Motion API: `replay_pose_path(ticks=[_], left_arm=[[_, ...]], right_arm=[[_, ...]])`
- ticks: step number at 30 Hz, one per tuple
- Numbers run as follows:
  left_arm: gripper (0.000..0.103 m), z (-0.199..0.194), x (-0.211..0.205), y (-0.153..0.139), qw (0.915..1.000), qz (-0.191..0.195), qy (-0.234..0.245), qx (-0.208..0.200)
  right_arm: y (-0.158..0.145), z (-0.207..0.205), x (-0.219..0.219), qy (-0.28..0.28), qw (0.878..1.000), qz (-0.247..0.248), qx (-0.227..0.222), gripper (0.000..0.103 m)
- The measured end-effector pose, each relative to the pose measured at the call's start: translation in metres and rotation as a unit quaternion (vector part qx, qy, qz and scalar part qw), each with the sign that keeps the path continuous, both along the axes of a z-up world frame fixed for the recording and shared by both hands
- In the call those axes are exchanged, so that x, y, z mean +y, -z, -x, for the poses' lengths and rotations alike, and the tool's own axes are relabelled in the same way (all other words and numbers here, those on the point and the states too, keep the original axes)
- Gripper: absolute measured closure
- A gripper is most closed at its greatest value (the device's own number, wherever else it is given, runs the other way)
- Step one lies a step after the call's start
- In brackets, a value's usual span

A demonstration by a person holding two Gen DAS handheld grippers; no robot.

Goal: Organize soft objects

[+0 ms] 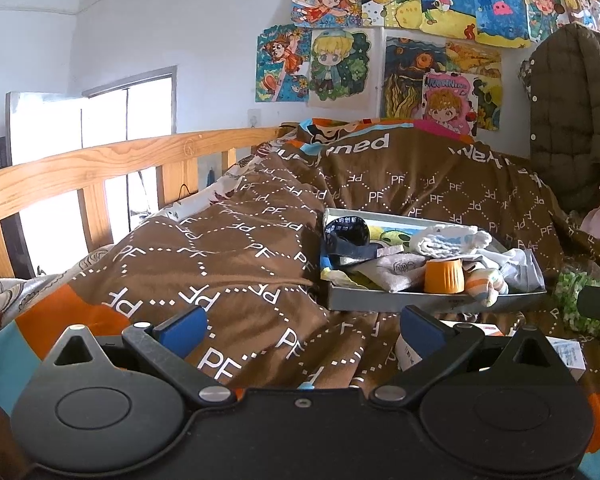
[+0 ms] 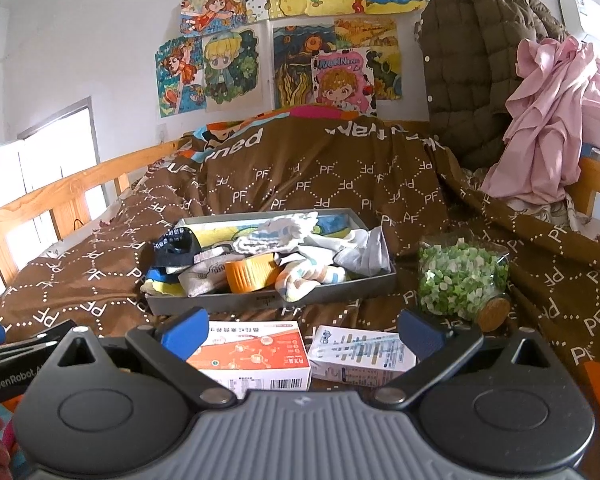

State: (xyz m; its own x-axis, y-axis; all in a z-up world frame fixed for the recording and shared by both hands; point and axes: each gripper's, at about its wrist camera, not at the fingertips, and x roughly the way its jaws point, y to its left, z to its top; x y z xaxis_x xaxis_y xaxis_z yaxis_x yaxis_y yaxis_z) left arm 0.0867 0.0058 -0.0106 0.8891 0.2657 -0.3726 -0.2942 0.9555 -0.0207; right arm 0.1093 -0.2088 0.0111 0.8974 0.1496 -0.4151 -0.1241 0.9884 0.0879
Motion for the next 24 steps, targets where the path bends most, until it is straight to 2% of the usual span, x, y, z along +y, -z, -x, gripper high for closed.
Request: replay_pose_path(ticks=[24], left_arm=[[0.001,-0.001,0.0,0.0011,1.0,0.0,0.0,0.002]], right_arm=[[0.006,-0.0041,0.0019,-0.003,1.0,0.004,0.015,0.0]])
